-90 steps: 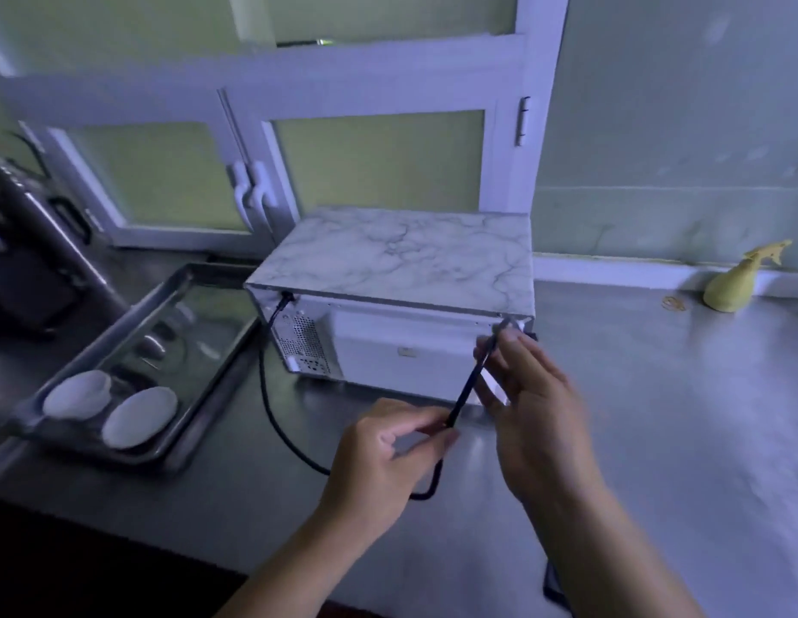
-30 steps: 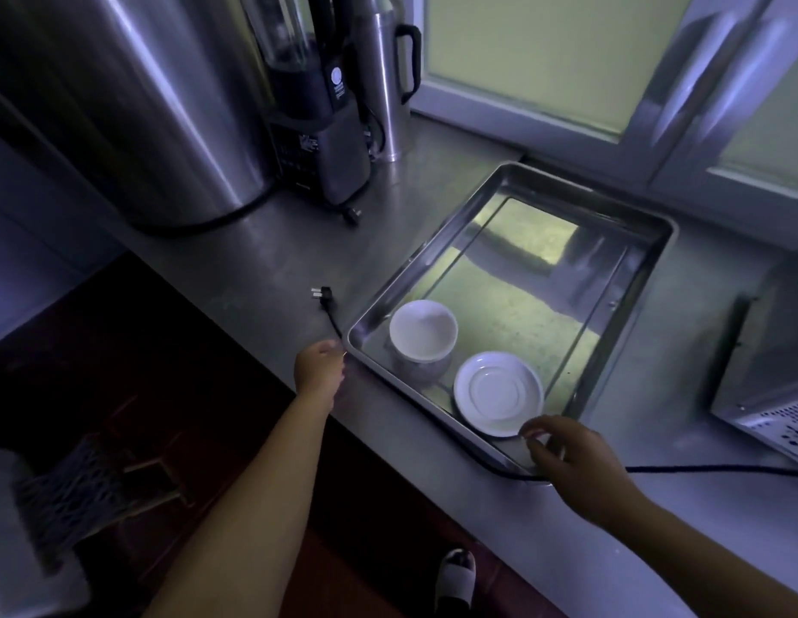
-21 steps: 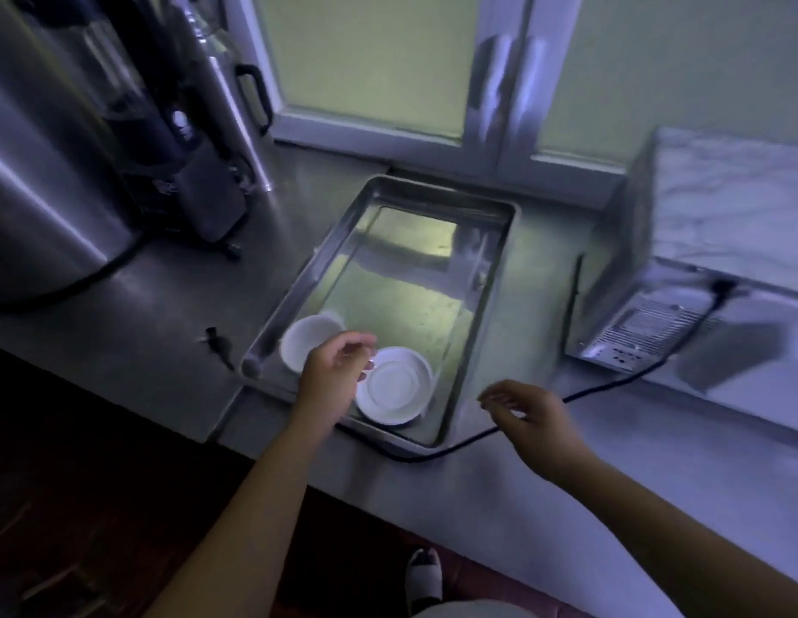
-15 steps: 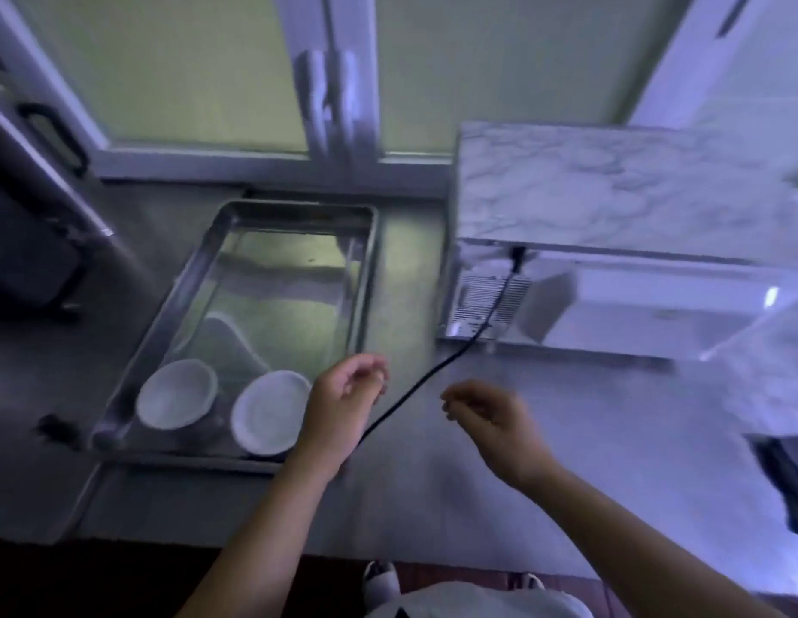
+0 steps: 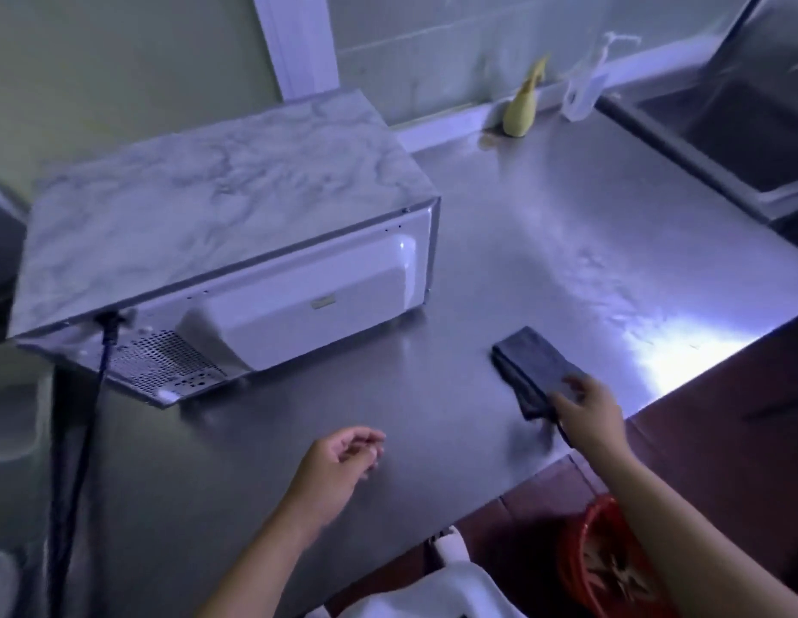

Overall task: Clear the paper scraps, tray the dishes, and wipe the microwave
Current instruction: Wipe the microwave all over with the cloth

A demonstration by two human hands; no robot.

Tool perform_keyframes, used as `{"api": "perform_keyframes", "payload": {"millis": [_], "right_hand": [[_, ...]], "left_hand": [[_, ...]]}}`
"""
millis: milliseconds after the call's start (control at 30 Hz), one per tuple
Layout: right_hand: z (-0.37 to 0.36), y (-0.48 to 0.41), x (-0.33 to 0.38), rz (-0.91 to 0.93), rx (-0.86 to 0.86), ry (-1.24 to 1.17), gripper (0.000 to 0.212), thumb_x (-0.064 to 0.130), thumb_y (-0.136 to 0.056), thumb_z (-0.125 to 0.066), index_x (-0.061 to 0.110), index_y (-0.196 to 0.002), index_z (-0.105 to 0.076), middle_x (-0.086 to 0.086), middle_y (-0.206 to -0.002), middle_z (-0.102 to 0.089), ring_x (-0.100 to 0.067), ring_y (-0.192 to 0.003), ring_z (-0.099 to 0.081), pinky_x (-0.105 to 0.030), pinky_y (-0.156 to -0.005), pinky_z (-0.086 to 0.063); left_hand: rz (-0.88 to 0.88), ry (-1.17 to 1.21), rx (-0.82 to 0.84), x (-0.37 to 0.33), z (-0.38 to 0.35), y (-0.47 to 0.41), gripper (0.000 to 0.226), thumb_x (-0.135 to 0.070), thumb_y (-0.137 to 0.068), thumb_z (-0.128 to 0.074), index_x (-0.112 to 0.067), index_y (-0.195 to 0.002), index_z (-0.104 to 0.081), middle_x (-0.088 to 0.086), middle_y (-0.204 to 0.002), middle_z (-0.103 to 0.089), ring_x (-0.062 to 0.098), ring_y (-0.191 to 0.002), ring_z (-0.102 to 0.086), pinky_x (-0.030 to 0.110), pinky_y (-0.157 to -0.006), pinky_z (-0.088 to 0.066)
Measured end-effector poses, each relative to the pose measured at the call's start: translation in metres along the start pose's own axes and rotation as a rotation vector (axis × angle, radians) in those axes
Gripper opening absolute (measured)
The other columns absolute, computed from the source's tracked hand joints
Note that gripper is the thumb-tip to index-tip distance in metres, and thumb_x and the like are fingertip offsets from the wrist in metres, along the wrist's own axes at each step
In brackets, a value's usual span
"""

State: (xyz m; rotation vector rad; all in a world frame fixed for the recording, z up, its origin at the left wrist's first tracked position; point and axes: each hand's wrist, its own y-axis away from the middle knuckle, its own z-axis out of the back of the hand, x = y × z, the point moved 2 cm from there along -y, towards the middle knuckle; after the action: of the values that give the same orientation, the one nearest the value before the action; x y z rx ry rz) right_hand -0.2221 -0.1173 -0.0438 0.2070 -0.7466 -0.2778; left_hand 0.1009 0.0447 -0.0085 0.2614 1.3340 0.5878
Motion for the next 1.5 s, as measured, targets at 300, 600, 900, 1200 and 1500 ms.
{"api": "perform_keyframes", "payload": {"millis": [300,600,900,1200,1500], "right_hand": [[0.001,-0.117,-0.006,-0.092,0.332,0.236,0.048,0.028,-0.078,-0.078,0.016,-0.121,-0.059,-0.01,-0.103,-0.064,-0.032,-0.1,-0.059,-0.038,-0.078,-0.053],[0.013,-0.074,0.063,0.437,0.452,0.421,0.034,0.008,-0.075,-0.065,0.028,-0.102,-0.071,0.002,-0.095,-0.051,-0.023,-0.087,-0.055,-0.027,-0.067,-0.035],[0.024,0.007,0.138,0.551,0.603,-0.098,0.036,0.0,-0.074,-0.071,0.034,-0.085,-0.068,0.001,-0.097,-0.065,-0.029,-0.083,-0.066,-0.045,-0.074,-0.059],[-0.035,0.118,0.147,0.558,0.881,-0.315,0.116,0.009,-0.076,-0.081,0.046,-0.154,-0.005,0.03,-0.151,-0.032,0.013,-0.132,-0.04,-0.011,-0.099,-0.041],[-0.083,0.169,0.17,0.365,0.193,-0.903,0.051,0.007,-0.085,-0.059,0.031,-0.13,-0.062,0.002,-0.097,-0.073,-0.013,-0.073,-0.065,-0.027,-0.064,-0.049]], "left_hand": [[0.057,-0.041,0.048,-0.044,-0.083,-0.035,0.02,-0.003,-0.095,-0.059,-0.018,-0.096,-0.073,-0.001,-0.085,-0.074,0.003,-0.069,-0.065,0.018,-0.065,-0.05],[-0.123,-0.268,-0.028,-0.072,-0.069,-0.046,0.044,-0.023,-0.081,-0.081,-0.044,-0.114,-0.061,-0.02,-0.117,-0.063,-0.006,-0.104,-0.059,0.009,-0.088,-0.044],[-0.302,-0.242,0.042,-0.12,-0.039,-0.037,0.025,-0.033,-0.071,-0.079,-0.036,-0.094,-0.072,-0.014,-0.092,-0.076,0.004,-0.087,-0.07,0.03,-0.084,-0.056],[-0.023,0.255,0.083,-0.127,0.01,-0.01,0.007,-0.009,-0.086,-0.072,-0.006,-0.092,-0.072,0.013,-0.082,-0.075,0.023,-0.067,-0.07,0.03,-0.059,-0.056],[0.011,0.374,0.317,-0.137,0.05,0.0,0.02,-0.023,-0.093,-0.066,-0.006,-0.101,-0.074,0.014,-0.094,-0.077,0.023,-0.08,-0.075,0.024,-0.057,-0.055]]}}
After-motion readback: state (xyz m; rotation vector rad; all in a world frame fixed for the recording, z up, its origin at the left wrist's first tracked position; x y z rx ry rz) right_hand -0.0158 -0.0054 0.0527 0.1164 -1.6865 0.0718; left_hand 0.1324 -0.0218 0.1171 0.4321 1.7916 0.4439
